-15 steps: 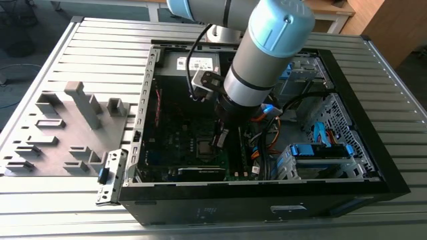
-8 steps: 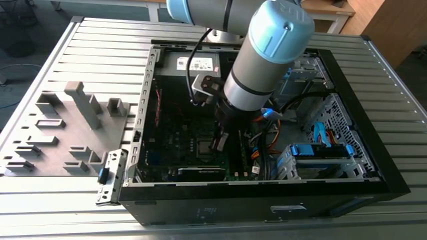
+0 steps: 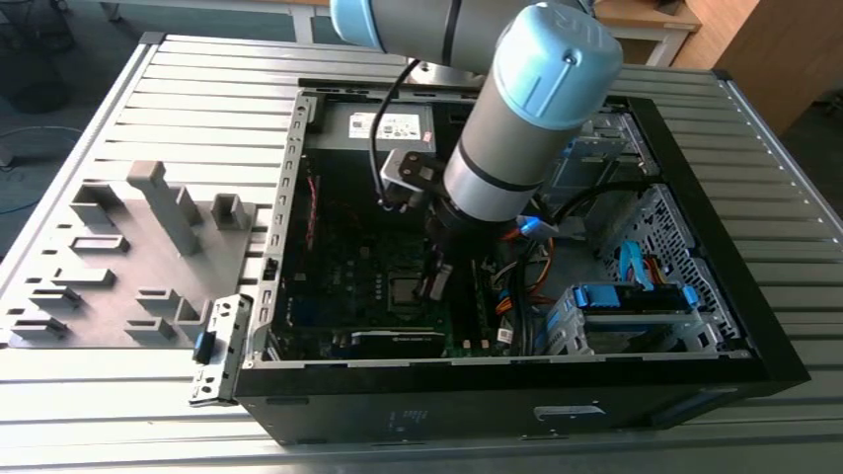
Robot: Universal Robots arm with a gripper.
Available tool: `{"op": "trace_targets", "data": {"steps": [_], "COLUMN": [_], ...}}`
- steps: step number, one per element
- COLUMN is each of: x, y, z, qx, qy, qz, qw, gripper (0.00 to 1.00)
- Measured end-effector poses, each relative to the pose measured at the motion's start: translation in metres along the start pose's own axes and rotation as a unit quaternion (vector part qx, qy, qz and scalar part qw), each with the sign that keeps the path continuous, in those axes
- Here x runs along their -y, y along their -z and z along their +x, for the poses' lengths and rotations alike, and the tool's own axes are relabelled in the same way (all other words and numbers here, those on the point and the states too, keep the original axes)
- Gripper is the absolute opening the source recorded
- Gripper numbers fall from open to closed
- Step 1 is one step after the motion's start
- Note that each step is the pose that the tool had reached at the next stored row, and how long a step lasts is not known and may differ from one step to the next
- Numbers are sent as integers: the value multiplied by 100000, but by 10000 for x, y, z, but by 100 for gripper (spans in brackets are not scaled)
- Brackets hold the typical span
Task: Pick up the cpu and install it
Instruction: 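Install the first cpu locking lever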
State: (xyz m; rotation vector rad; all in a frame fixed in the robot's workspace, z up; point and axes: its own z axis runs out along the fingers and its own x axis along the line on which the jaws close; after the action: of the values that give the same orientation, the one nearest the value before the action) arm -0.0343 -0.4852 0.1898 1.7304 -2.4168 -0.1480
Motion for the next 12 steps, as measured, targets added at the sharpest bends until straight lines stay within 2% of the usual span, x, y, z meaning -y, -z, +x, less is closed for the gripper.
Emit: {"op": "trace_targets", "data": {"steps": [12], "x": [38], "y": [-7], "z": [15], "qx": [-55], "qy": [5], "qz": [-167], "qw": [100000], "gripper": [11]}}
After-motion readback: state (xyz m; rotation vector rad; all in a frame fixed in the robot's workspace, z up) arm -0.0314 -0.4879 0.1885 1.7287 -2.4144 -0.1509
